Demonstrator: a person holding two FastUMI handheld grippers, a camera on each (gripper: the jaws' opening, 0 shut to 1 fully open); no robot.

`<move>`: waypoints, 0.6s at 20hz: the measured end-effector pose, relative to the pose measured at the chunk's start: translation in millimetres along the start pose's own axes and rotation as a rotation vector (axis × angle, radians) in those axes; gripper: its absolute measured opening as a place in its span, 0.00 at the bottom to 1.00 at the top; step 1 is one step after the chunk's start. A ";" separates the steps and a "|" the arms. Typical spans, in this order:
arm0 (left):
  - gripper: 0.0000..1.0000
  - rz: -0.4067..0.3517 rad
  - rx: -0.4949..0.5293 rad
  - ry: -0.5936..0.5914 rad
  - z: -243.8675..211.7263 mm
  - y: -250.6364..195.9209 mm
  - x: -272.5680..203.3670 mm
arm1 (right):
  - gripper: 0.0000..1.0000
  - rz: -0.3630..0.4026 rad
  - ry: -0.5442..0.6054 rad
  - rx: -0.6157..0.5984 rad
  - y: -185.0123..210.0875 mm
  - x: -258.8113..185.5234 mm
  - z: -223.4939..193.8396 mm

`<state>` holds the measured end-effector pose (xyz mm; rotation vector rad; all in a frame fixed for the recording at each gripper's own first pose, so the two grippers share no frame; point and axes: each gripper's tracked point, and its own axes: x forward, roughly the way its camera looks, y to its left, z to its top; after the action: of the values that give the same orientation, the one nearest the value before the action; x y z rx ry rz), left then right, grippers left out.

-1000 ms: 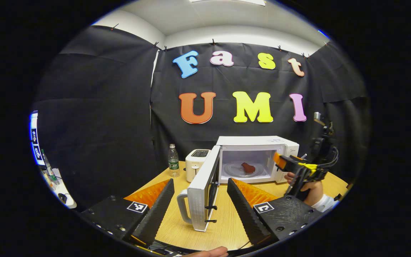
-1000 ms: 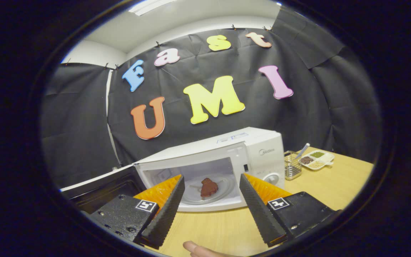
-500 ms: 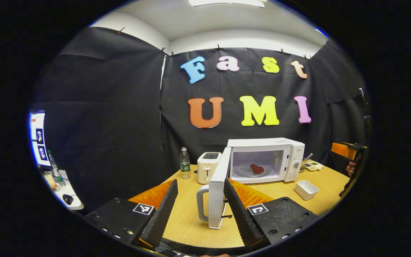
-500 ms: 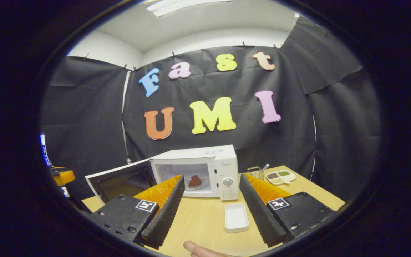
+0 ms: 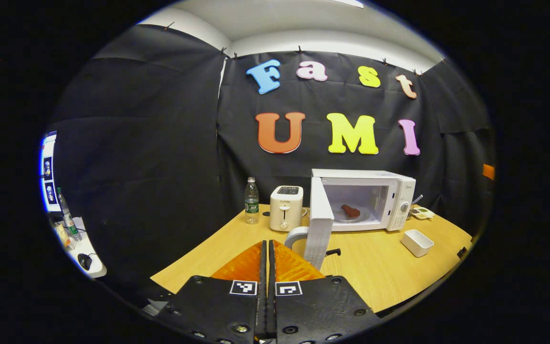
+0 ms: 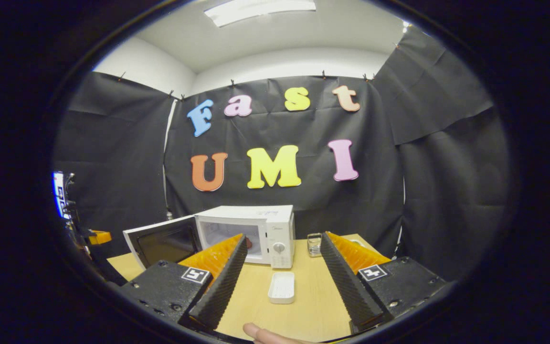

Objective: Open the microwave oven with the left hand, put the food in, and close the microwave oven.

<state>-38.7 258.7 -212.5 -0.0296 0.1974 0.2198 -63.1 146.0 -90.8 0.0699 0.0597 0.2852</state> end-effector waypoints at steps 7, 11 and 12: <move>0.02 -0.024 0.024 0.066 -38.7 -7.1 51.1 | 0.98 -0.029 -0.040 0.008 -8.7 -10.5 6.3; 0.00 -0.032 -0.077 0.072 -48.7 -5.6 77.0 | 0.98 -0.038 -0.038 0.002 -15.6 -9.8 1.5; 0.00 -0.039 -0.081 0.076 -51.9 -5.9 80.0 | 0.98 -0.042 -0.037 0.003 -17.4 -9.9 1.4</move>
<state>29.2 267.4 -279.1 -0.1223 0.2636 0.1875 -67.6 126.5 -90.3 0.0771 0.0249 0.2417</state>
